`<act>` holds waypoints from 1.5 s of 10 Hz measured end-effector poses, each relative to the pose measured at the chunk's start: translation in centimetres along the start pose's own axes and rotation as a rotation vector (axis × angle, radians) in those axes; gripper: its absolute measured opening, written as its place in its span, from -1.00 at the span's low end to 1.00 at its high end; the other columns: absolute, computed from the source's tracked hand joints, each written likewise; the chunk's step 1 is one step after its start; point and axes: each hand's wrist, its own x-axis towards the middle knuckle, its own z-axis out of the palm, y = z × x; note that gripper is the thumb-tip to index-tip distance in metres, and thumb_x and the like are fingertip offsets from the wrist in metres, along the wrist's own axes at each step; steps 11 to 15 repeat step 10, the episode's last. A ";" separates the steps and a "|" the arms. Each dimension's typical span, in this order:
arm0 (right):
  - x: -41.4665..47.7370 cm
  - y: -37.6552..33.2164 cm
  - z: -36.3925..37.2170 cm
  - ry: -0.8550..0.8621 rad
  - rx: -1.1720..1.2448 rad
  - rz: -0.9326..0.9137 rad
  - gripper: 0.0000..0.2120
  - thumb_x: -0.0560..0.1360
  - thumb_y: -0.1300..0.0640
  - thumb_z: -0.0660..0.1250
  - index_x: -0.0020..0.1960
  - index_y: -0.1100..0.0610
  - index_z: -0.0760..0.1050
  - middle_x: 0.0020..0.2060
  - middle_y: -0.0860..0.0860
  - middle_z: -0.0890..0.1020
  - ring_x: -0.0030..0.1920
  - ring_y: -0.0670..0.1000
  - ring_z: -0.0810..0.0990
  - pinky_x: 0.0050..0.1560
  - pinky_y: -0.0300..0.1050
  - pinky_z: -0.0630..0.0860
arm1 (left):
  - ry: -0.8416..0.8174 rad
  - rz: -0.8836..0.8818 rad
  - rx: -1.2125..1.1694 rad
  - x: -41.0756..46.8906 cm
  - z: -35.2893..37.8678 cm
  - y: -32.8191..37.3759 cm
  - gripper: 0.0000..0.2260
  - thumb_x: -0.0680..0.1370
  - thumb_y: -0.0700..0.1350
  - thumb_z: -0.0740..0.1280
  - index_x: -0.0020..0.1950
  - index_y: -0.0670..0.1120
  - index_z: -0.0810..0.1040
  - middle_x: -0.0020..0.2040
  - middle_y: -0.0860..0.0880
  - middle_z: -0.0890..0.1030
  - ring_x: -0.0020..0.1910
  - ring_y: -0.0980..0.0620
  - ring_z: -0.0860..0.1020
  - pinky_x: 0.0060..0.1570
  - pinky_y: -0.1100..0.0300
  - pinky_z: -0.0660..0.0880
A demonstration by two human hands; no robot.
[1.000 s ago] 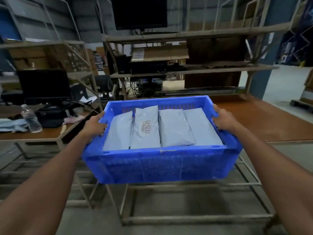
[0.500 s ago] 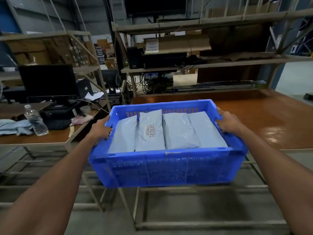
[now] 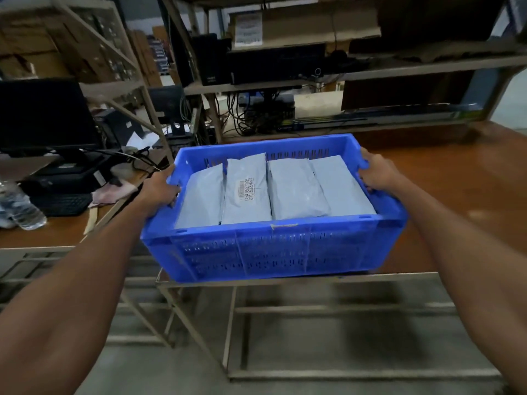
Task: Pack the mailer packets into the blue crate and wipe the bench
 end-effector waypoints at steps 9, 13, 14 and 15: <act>4.7 -2.0 3.6 0.020 -0.242 0.086 -0.45 0.60 0.12 0.23 0.55 0.09 0.18 0.28 0.24 0.51 0.19 0.29 0.52 0.17 0.11 0.49 | -0.142 0.086 0.297 7.8 2.5 -1.0 -0.43 0.57 -0.11 0.29 0.56 -0.03 0.22 0.19 -0.26 0.60 0.08 -0.22 0.57 0.06 0.02 0.47; 5.0 -5.9 3.6 0.186 -0.310 -0.112 -0.48 0.60 -0.04 0.22 0.52 0.02 0.22 0.40 0.17 0.37 0.34 0.27 0.36 0.29 0.20 0.35 | 0.054 0.292 0.425 8.3 2.6 1.6 -0.38 0.56 0.08 0.31 0.57 -0.04 0.21 0.41 -0.26 0.39 0.38 -0.31 0.35 0.32 -0.15 0.36; 5.0 -5.9 3.6 0.186 -0.310 -0.112 -0.48 0.60 -0.04 0.22 0.52 0.02 0.22 0.40 0.17 0.37 0.34 0.27 0.36 0.29 0.20 0.35 | 0.054 0.292 0.425 8.3 2.6 1.6 -0.38 0.56 0.08 0.31 0.57 -0.04 0.21 0.41 -0.26 0.39 0.38 -0.31 0.35 0.32 -0.15 0.36; 5.0 -5.9 3.6 0.186 -0.310 -0.112 -0.48 0.60 -0.04 0.22 0.52 0.02 0.22 0.40 0.17 0.37 0.34 0.27 0.36 0.29 0.20 0.35 | 0.054 0.292 0.425 8.3 2.6 1.6 -0.38 0.56 0.08 0.31 0.57 -0.04 0.21 0.41 -0.26 0.39 0.38 -0.31 0.35 0.32 -0.15 0.36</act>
